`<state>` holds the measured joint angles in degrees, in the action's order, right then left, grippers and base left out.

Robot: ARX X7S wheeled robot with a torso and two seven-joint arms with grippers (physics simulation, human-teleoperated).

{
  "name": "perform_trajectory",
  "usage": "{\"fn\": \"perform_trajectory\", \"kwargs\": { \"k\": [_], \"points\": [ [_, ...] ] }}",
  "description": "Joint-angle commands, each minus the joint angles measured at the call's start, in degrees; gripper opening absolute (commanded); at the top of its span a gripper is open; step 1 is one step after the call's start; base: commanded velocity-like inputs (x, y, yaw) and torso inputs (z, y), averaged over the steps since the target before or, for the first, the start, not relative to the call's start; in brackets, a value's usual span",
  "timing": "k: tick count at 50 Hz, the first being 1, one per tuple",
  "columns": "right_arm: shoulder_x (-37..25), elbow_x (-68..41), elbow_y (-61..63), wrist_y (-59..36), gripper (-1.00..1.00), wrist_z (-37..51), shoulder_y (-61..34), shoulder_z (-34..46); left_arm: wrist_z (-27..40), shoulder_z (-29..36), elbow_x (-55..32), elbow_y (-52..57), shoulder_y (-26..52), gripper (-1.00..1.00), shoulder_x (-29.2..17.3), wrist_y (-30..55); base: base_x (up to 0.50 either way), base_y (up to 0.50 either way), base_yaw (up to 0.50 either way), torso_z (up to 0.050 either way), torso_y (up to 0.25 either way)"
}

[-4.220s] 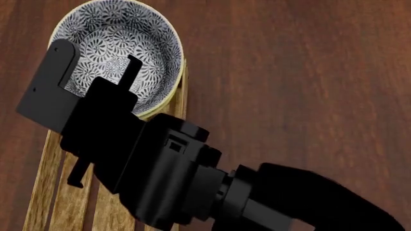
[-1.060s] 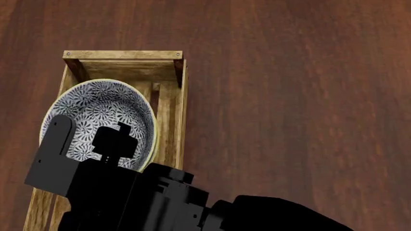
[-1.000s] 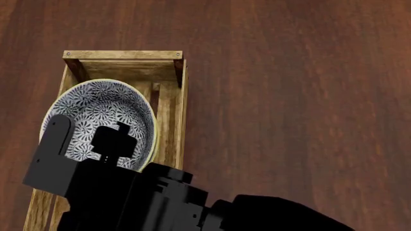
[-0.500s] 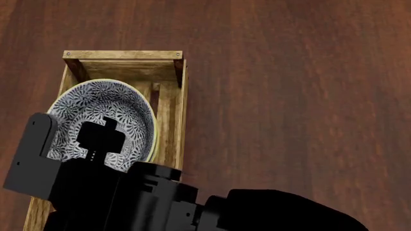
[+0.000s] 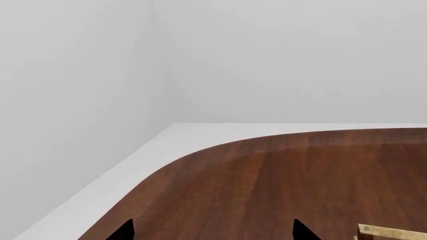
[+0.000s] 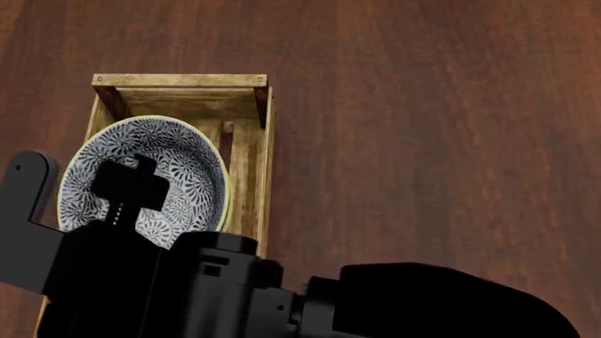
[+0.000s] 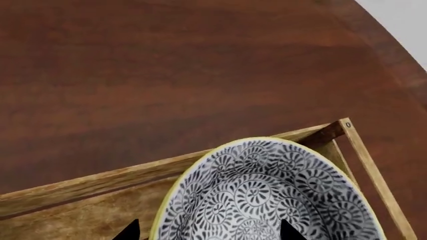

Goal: Stack the left bowl on the right bowl and place them in the tray.

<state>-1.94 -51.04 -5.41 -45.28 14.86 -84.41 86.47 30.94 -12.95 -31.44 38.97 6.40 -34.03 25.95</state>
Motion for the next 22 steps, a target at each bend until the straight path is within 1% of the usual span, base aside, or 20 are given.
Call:
{"fn": "perform_trajectory", "kwargs": {
  "k": [1, 22],
  "points": [
    [-1.85, -2.29, 5.29, -2.52, 1.00, 4.17, -1.12, -1.66, 0.13, -0.20, -0.19, 0.19, -0.22, 1.00, -0.11, 0.03, 0.00, 0.00, 0.00, 0.000, 0.000],
    [-5.53, -5.55, 12.43, -4.93, 1.00, 10.42, -1.75, -5.35, 0.14, -0.08, -0.05, -0.14, -0.33, 1.00, -0.12, -0.39, 0.00, 0.00, 0.00, 0.000, 0.000]
  ]
}}
